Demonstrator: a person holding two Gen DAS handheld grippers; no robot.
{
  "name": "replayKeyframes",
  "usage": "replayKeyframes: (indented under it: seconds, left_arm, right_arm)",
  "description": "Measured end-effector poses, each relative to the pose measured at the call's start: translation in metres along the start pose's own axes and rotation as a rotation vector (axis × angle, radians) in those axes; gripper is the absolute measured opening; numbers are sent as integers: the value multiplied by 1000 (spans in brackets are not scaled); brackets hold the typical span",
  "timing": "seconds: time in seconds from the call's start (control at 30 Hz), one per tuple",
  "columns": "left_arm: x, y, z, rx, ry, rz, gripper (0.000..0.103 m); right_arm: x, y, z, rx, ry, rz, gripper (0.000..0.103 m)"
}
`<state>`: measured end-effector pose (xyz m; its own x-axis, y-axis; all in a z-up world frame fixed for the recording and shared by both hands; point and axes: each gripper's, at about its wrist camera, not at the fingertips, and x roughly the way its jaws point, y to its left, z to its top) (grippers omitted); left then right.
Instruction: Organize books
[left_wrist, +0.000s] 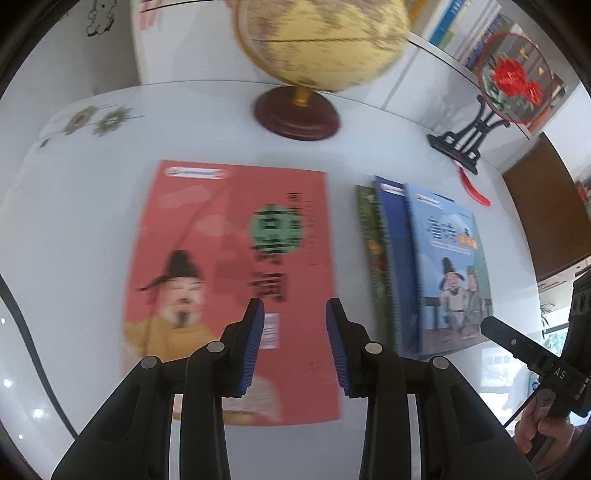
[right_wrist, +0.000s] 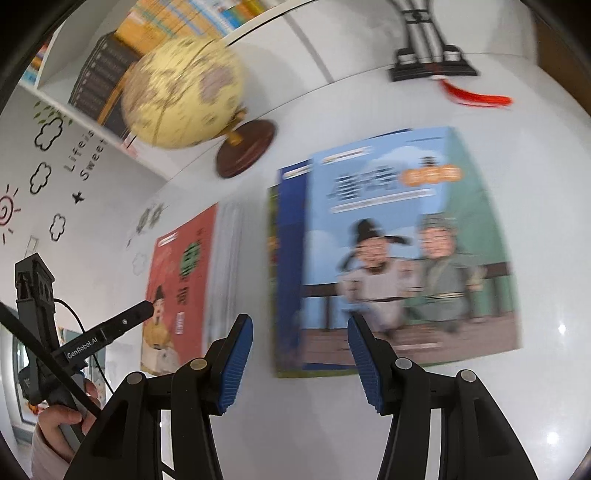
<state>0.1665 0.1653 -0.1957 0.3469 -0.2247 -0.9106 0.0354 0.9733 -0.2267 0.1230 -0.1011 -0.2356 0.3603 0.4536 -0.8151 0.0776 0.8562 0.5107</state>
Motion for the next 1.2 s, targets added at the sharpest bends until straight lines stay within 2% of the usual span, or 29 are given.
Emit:
replayKeyframes:
  seconds: [0.2, 0.43, 0.63, 0.8, 0.9, 0.93, 0.97, 1.03, 1.13, 1.2]
  left_arm:
    - [24, -53, 2, 32, 44, -32, 32]
    - [60, -102, 4, 44, 92, -86, 32]
    - [82, -125, 8, 47, 110, -129, 32]
    - [92, -128, 8, 24, 111, -121, 33]
    - [92, -124, 9, 2, 100, -164, 42]
    - [92, -124, 10, -5, 95, -188, 50]
    - [92, -124, 9, -14, 89, -222, 63]
    - [94, -126, 8, -22, 75, -269, 76]
    - [94, -140, 5, 23, 55, -250, 87]
    - [94, -145, 4, 46, 48, -235, 90]
  right_arm:
    - [-24, -55, 11, 53, -19, -30, 52]
    - [-30, -101, 28, 73, -6, -38, 52]
    - [-18, -128, 41, 52, 40, -35, 52]
    - [-7, -136, 51, 33, 63, 0, 52]
    - [0, -136, 52, 15, 76, 21, 52]
    - [3, -135, 52, 10, 80, 28, 52]
    - [7, -134, 52, 6, 86, 33, 52]
    - [12, -133, 52, 2, 86, 58, 52]
    - [17, -125, 51, -21, 78, 74, 56]
    - [19, -121, 50, -37, 72, 70, 59]
